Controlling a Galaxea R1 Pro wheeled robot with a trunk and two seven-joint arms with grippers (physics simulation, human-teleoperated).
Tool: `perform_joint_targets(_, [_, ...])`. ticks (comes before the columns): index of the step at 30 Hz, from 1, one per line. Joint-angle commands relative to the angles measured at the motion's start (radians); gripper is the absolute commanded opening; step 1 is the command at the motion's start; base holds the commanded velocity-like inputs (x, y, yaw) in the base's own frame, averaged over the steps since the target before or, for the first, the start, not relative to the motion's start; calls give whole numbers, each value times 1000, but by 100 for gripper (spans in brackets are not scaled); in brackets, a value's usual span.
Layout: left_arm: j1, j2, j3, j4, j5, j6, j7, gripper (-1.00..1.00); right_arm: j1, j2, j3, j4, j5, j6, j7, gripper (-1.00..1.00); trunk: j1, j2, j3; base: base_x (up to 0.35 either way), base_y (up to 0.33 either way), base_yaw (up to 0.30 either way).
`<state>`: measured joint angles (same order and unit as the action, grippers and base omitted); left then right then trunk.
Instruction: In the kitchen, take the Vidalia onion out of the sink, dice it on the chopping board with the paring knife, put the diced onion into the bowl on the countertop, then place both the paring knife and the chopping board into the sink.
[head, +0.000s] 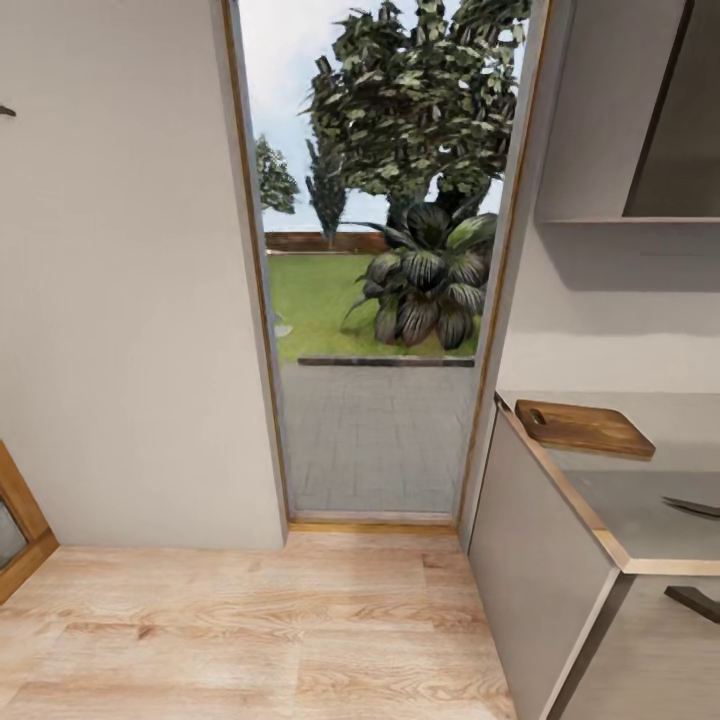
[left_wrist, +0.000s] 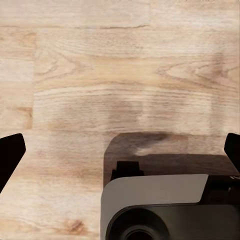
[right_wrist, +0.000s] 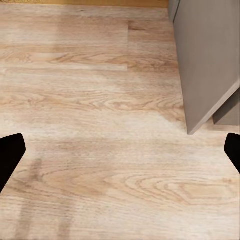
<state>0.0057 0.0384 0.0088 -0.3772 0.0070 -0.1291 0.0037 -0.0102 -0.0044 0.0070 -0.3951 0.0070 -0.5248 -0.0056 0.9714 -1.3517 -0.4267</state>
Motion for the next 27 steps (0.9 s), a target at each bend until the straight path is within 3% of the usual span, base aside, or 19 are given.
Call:
perform_joint_targets(1, [0,0,1,-1,1,-1,0,100,-1,0,1,1,1,-3,-1,100,-4,7,2,0,0,0])
perform_joint_targets(27, [0,1,0,-1,1,-1,0,100,-1,0,1,2,1,-4,-1,100,-104,189,84,0,0,0])
